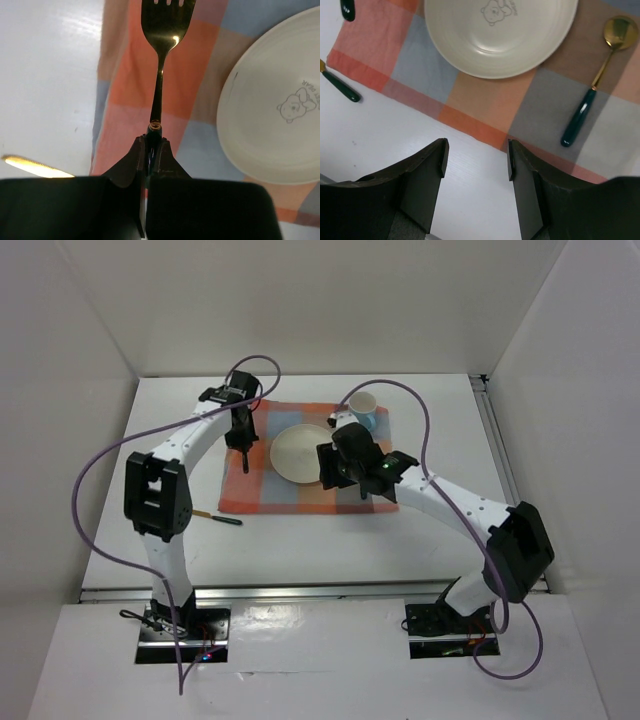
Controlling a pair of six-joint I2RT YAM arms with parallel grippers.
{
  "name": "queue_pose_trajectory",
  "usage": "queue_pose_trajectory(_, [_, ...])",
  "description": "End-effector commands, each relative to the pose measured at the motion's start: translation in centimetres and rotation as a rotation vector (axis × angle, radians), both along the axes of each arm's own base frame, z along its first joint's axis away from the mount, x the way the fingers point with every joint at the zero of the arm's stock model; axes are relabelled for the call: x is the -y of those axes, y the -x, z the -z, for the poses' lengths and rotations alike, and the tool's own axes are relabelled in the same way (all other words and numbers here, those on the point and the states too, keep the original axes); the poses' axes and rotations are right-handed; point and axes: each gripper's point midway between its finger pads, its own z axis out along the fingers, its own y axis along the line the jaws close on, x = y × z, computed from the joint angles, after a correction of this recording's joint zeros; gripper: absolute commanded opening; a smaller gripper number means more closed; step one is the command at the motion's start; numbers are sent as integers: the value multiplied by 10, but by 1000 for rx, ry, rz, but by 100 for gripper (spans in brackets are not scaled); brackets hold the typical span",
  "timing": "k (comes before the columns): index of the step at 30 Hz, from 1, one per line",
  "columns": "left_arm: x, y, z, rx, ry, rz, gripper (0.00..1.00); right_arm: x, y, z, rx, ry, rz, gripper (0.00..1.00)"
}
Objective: Set the dinner table for one person
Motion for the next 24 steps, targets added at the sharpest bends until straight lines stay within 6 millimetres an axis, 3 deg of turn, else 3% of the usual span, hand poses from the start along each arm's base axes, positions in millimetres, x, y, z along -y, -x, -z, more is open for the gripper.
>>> queue_pose_trajectory(1, [-1, -9, 7, -56, -73, 92, 0, 23, 8, -16, 13, 2, 58, 62])
queue_pose_trajectory(6, [15, -17, 44, -157, -81, 178, 0, 43, 19, -9, -14, 17, 97, 63])
queue_pose_trajectory(11, [19, -5, 65, -229, -83, 216, 0, 49, 24, -2, -36, 29, 116, 63])
queue_pose_trajectory(22, [24, 19, 88, -286, -69, 214, 0, 49, 21, -7, -24, 26, 123, 69])
queue_pose_trajectory(23, [22, 18, 84, -283, -80, 198, 1, 50, 23, -5, -31, 32, 123, 75])
queue_pose_trajectory(24, [22, 16, 84, -284, -89, 195, 9, 48, 21, -10, -23, 25, 123, 76])
